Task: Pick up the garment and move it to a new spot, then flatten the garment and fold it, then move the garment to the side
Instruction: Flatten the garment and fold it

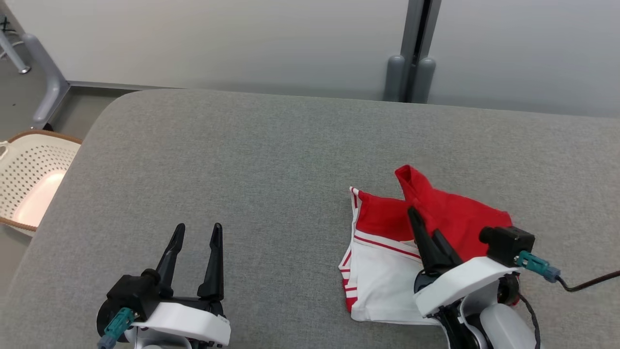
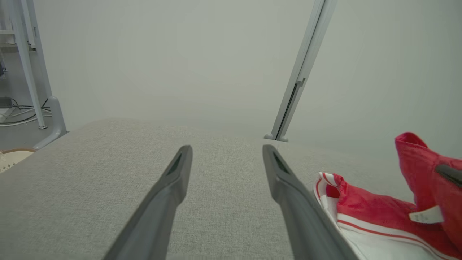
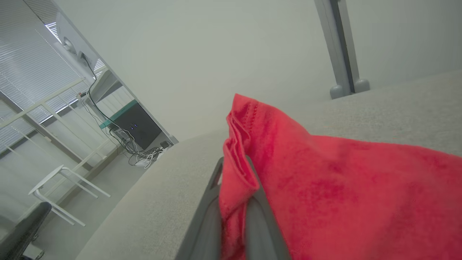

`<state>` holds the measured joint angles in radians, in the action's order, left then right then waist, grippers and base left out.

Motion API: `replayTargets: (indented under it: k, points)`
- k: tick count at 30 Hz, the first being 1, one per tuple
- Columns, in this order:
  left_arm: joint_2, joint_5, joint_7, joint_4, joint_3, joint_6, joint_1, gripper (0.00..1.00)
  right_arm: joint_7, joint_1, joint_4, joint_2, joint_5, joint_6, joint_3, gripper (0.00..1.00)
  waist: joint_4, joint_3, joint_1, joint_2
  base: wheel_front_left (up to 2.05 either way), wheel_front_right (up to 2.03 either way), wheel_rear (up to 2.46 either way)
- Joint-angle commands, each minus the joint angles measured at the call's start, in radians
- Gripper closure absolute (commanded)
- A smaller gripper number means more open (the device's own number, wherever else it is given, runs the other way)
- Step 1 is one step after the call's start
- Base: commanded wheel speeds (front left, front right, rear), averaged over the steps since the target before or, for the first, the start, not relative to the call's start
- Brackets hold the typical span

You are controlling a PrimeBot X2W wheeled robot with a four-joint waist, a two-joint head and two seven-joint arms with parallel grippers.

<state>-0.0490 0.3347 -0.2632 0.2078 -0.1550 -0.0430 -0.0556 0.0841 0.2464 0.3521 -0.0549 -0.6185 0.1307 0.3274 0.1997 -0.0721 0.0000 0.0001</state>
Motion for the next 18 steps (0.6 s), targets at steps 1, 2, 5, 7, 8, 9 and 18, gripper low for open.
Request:
replayTargets:
  k: [1,2,5,7,8,9,18]
  points:
    - [-0.004,0.002,-0.002,0.002,-0.002,0.003,-0.001,0.0,0.0,-0.005,0.007,-0.002,-0.006,0.0,0.005,1.0,0.019,-0.006,0.0,-0.0001,0.0,0.0,0.0]
    - [-0.004,0.004,-0.002,0.003,-0.003,0.005,-0.001,0.0,0.002,-0.007,0.015,-0.001,-0.011,0.0,0.018,1.0,0.027,-0.009,0.0,-0.0001,0.0,0.0,0.0]
    - [-0.003,0.011,-0.002,0.006,-0.006,0.01,-0.002,0.0,0.014,-0.002,0.053,0.002,-0.016,0.0,0.054,1.0,0.052,-0.018,0.0,-0.0001,0.0,0.0,0.0]
    - [-0.004,0.013,-0.002,0.01,-0.01,0.008,-0.006,0.0,0.02,0.006,0.087,0.003,-0.024,0.0,0.069,1.0,0.069,-0.025,0.0,-0.0001,0.0,0.0,0.0]
    - [-0.004,0.016,-0.002,0.013,-0.012,0.009,-0.007,0.0,0.024,0.011,0.111,0.003,-0.025,0.0,0.076,1.0,0.077,-0.027,0.0,-0.0001,0.0,0.0,0.0]
    - [-0.004,0.02,-0.002,0.015,-0.013,0.01,-0.008,0.0,0.035,0.018,0.127,0.003,-0.028,0.0,0.083,0.99,0.083,-0.03,0.0,-0.0001,0.0,0.0,0.0]
    - [-0.004,0.024,-0.002,0.028,-0.014,0.019,-0.006,0.0,0.056,0.049,0.188,0.002,-0.116,0.0,0.224,0.0,0.1,-0.035,0.0,-0.0001,0.0,0.0,0.0]
